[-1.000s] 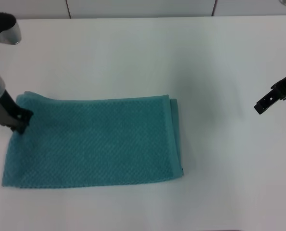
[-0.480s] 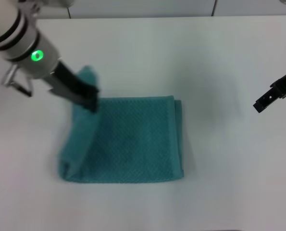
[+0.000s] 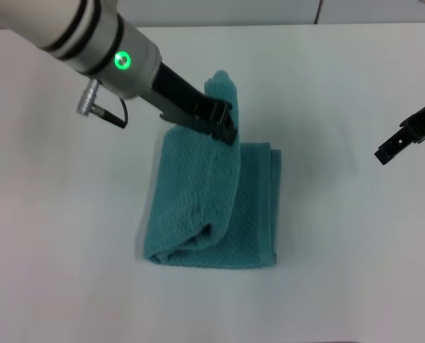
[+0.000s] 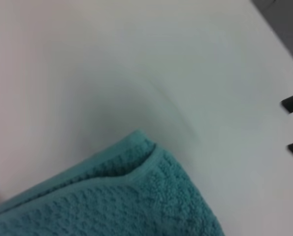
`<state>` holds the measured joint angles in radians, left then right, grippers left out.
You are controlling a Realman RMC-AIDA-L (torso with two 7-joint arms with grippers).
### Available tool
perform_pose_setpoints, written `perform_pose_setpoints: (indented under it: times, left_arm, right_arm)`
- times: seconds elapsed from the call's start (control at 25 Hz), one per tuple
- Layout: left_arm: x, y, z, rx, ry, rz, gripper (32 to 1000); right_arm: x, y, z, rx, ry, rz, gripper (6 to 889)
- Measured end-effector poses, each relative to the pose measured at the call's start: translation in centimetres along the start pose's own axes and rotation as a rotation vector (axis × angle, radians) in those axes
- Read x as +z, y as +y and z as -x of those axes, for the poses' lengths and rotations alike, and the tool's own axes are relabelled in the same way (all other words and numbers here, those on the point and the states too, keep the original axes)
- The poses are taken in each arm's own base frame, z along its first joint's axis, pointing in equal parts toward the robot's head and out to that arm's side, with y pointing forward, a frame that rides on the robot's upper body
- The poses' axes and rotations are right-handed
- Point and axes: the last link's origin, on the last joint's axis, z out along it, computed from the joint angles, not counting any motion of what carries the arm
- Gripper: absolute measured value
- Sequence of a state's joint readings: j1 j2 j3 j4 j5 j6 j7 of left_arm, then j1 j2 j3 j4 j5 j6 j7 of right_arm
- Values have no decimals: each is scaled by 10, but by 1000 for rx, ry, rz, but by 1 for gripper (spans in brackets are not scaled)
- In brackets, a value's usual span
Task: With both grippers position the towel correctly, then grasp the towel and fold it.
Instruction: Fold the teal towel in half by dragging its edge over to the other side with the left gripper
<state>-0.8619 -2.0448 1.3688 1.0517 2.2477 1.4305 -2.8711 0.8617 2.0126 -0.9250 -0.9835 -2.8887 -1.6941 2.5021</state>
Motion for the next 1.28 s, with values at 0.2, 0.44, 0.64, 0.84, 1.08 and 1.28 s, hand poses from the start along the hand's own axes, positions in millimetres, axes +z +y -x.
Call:
perform_pose_setpoints:
  times: [0.2,0.44,0.64,0.84,1.08,1.28]
  left_arm:
    - [20,-8,7,-2,-47,-50,71]
    - [30,-10,12,-2,-62,-68,69]
    - [39,-7,10,-15,-64,-47,76]
    - [44,-5,7,-32,-67,-32,83]
    - [44,-1,2,-29,-56,-26,92]
    - [46,-2,1,-39,-54,-28,99]
  right_arm:
    - [1,0,0,1,2,2,860]
    - [1,0,0,1,1,1,860]
    - [1,0,0,1,0,1,860]
    - [1,0,0,0,0,1,860]
    - [0,1,2,-3,-2,0,860]
    - [-1,1,3,-6,-3,-1,860]
